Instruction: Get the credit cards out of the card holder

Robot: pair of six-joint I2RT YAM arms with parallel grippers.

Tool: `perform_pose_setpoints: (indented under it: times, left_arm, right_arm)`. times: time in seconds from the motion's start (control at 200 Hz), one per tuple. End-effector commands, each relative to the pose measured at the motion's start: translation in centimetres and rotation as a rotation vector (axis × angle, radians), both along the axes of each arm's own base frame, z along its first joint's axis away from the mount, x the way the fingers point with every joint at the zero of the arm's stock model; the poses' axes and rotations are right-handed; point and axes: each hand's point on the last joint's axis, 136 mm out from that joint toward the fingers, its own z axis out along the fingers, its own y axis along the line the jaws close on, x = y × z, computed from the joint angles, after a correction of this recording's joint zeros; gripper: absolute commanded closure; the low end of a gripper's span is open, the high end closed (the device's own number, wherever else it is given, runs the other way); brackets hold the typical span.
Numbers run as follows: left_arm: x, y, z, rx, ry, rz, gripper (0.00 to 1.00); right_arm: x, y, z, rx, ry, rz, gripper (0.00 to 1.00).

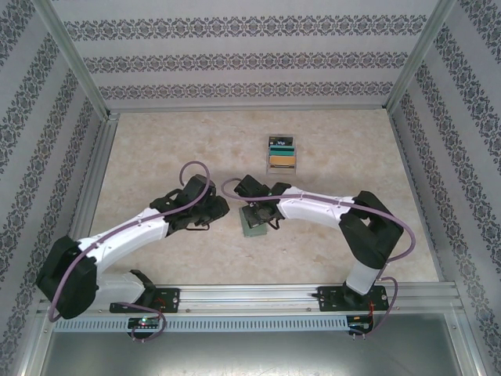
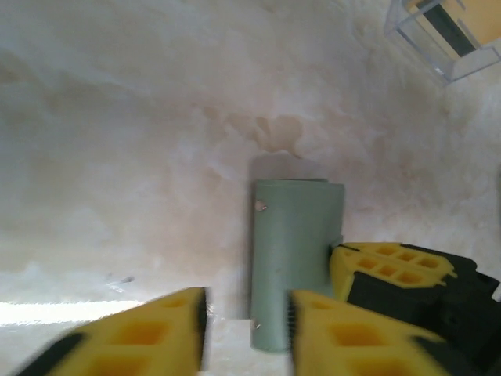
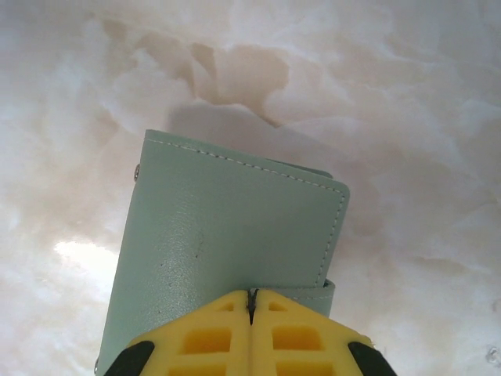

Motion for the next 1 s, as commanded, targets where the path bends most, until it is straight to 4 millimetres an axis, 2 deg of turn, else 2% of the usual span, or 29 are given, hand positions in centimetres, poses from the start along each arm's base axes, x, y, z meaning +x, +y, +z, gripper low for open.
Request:
perform_pose_setpoints:
  times: [0.0, 0.055, 0.215, 0.39, 0.595, 0.739, 0.999]
  left_arm:
    - [1.4, -2.7, 0.2, -0.147, -0.009, -0.006, 0.93]
    - [1.7, -3.6, -0.3, -0.186, 0.003, -0.014, 1.0]
    - [2.4, -5.8, -1.3, -0.266, 0.041, -0.037, 1.0]
    - [2.5, -6.9, -3.5, -0.275, 0.105, -0.059, 1.0]
    - [1.0, -6.0, -8.1, -0.162, 0.255, -0.054, 1.0]
    - [0.4, -4.8, -9.1, -0.061, 0.289, -0.064, 1.0]
    - [0.4, -4.6, -10.2, -0.019, 0.304, -0.087, 1.0]
  right_arm:
    - [0.1, 0.6, 1.0, 0.09, 0.008, -0.025, 1.0]
    - [0.1, 0.5, 0.9, 0.109, 0.02, -0.04, 1.0]
    - [0.2, 0.4, 1.2, 0.156, 0.016, -0.076, 1.0]
    - [0.2, 0.7, 0.6, 0.159, 0.03, -0.09, 1.0]
    - [0.5, 0.9, 1.1, 0.232, 0.036, -0.123, 1.0]
    - [0.8, -0.2, 2.2, 0.349, 0.048, -0.184, 1.0]
    - [0.8, -3.4, 4.2, 0.465, 0.037, -0.27, 1.0]
